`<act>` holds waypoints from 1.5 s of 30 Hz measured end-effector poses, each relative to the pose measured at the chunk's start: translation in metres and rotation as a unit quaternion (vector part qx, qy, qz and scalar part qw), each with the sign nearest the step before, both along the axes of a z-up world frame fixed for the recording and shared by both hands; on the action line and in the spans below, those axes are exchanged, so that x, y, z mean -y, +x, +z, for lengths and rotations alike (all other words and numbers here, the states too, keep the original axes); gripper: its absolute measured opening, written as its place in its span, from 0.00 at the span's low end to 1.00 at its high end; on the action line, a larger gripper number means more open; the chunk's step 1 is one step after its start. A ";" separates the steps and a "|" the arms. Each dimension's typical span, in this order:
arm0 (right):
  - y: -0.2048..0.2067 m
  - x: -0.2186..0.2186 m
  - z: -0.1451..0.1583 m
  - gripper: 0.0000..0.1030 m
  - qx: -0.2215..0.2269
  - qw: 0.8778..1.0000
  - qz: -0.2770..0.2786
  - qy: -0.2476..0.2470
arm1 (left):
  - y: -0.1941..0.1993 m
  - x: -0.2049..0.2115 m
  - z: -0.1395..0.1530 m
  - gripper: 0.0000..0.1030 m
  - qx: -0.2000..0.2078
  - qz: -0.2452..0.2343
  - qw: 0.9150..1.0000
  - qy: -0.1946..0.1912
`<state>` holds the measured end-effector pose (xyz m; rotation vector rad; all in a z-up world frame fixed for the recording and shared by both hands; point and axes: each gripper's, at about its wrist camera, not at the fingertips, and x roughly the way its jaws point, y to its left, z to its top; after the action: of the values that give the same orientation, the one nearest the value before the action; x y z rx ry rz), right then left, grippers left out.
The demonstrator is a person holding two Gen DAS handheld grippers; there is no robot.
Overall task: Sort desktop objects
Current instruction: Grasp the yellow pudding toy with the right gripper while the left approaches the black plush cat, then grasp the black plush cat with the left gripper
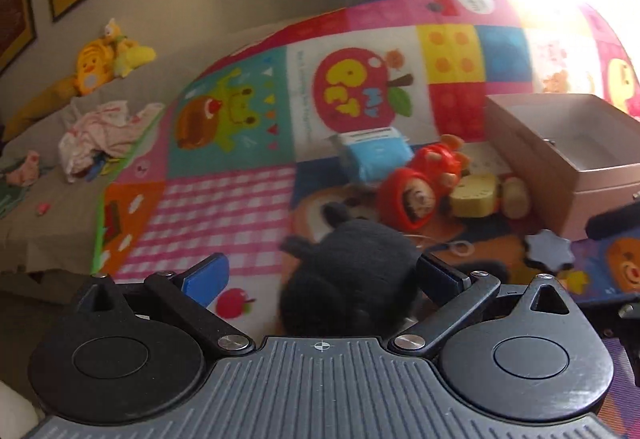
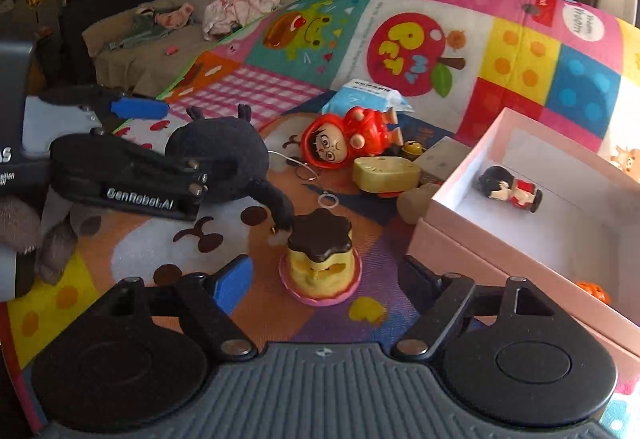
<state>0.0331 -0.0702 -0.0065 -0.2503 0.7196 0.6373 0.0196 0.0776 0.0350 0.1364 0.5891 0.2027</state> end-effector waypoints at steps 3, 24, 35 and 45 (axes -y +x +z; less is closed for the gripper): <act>0.002 -0.012 -0.011 0.58 0.011 1.000 0.001 -0.019 | -0.001 -0.006 0.013 1.00 0.034 0.010 0.999 -0.021; -0.012 0.127 -0.009 0.42 -0.021 0.984 -0.176 0.018 | -0.028 0.058 -0.020 1.00 0.012 -0.139 0.977 0.159; -0.009 0.135 -0.016 0.50 -0.024 0.980 -0.195 0.040 | 0.005 -0.015 -0.001 1.00 0.046 0.021 0.992 0.112; -0.008 0.136 -0.020 0.60 -0.026 0.978 -0.203 0.038 | 0.008 -0.077 0.008 1.00 0.076 0.090 0.992 -0.053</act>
<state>0.0250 -0.2060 -0.0261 -0.0122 0.7688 0.2807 0.0275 0.1545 0.0430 -0.0345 0.4585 0.3524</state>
